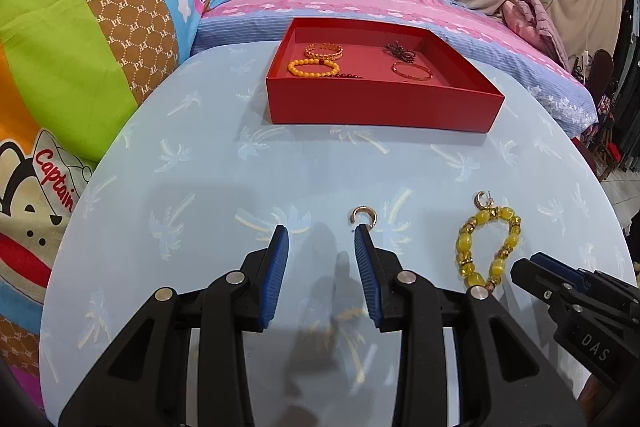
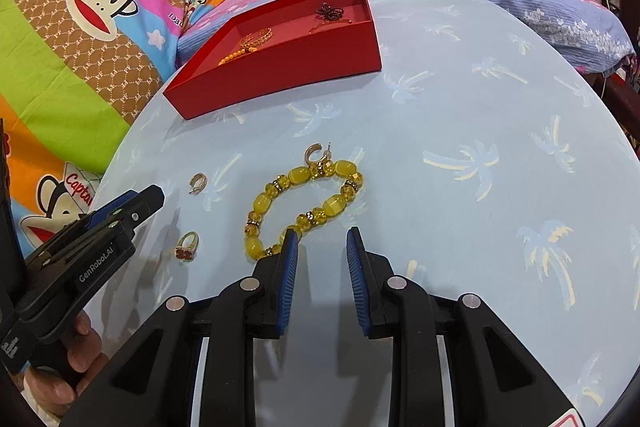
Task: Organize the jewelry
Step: 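Move both tools back to the yellow glass-bead bracelet and gold rings, then close the right tool on the yellow glass-bead bracelet while the left tool grasps a gold ring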
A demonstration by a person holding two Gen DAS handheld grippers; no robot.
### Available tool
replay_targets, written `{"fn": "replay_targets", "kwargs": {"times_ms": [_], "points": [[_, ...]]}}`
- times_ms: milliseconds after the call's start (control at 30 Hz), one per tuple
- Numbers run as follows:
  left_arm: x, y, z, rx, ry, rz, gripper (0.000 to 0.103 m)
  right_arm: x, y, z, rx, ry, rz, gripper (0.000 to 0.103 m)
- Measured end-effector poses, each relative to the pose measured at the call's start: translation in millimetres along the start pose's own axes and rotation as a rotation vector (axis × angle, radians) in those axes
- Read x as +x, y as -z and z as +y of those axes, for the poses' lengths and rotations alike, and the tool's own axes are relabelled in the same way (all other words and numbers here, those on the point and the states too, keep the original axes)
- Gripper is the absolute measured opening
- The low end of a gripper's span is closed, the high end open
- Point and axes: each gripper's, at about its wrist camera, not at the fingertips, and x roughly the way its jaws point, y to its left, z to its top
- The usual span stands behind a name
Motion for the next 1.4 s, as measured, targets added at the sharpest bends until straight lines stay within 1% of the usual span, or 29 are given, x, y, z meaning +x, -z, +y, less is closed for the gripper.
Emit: {"fn": "replay_targets", "kwargs": {"times_ms": [167, 433, 500, 567, 633, 800, 967, 1033, 1067, 1133, 1233, 1400], "points": [[-3.0, 10.3, 0.5, -0.005, 0.024, 0.001, 0.037, 1.8, 2.0, 0.9, 0.003, 0.003, -0.001, 0.026], [-0.5, 20.2, -1.1, -0.009, 0.029, 0.013, 0.042, 6.4, -2.8, 4.3, 0.013, -0.003, -0.006, 0.027], [0.8, 20.5, -0.3, -0.013, 0.031, 0.018, 0.046, 8.6, -5.0, 6.2, 0.015, 0.000, -0.008, 0.031], [0.6, 20.6, 0.9, -0.019, 0.034, 0.016, 0.049, 11.5, -7.2, 8.3, 0.016, 0.009, -0.014, 0.034], [0.3, 21.2, 1.9, -0.024, 0.035, 0.016, 0.050, 13.7, -8.6, 11.1, 0.009, 0.022, -0.021, 0.037], [1.9, 21.6, 3.8, -0.034, 0.045, 0.024, 0.050, 18.5, -9.2, 21.4, -0.052, 0.093, -0.043, 0.037], [1.6, 22.5, 2.6, -0.030, 0.052, 0.027, 0.050, 19.9, -6.7, 28.0, -0.121, 0.167, -0.048, 0.029], [0.7, 23.5, 1.3, -0.025, 0.053, 0.029, 0.050, 18.4, -6.5, 24.9, -0.120, 0.178, -0.049, 0.020], [0.1, 24.1, 0.8, -0.024, 0.054, 0.029, 0.050, 17.6, -6.6, 22.7, -0.112, 0.177, -0.048, 0.019], [-0.7, 25.1, 0.0, -0.021, 0.058, 0.030, 0.050, 15.7, -6.2, 17.2, -0.093, 0.176, -0.047, 0.010], [-3.0, 27.4, -2.0, -0.014, 0.066, 0.029, 0.050, 12.2, -5.4, 8.8, -0.064, 0.158, -0.041, 0.009], [-8.1, 32.5, -6.8, 0.002, 0.081, 0.026, 0.050, 9.9, -3.1, 5.2, -0.051, 0.146, -0.043, 0.009]]}}
